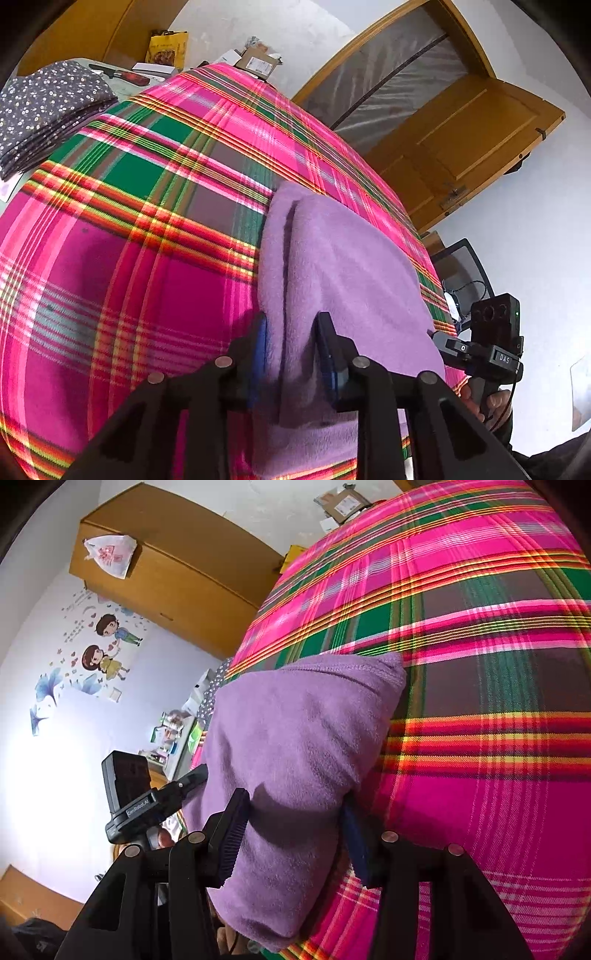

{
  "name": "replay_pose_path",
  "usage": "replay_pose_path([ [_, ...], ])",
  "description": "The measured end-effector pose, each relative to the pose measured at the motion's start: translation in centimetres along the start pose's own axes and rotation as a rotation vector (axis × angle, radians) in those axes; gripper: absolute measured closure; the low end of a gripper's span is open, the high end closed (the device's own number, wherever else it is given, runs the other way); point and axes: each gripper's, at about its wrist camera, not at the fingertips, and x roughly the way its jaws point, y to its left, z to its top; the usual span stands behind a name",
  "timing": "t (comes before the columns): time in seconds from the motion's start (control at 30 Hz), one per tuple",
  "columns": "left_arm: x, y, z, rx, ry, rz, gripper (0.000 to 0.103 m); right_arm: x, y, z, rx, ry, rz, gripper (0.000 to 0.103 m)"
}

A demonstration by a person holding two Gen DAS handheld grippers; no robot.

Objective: Fold clothes

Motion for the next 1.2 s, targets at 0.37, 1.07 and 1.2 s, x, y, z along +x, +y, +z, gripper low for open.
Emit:
replay_pose_path([
  [0.37,-0.2,0.3,-0.5,-0.02,0.008,-0.021,0.078,-0.3,-0.1,-0.2,-0.01,-0.01,-0.011,0.051],
  [1.07,-1.7,-2.6,-0.7,0.044,-0.056,0.004,0.085,-2.7,0.3,-0.3,-0.04,-0.11,0.016,0.073],
  [1.2,-1.8,-3.8,-0.6,0.069,-0.061,-0.008,0.085,-3.8,0.4,-0.1,-0.058,-0.13,0.018,0.074],
])
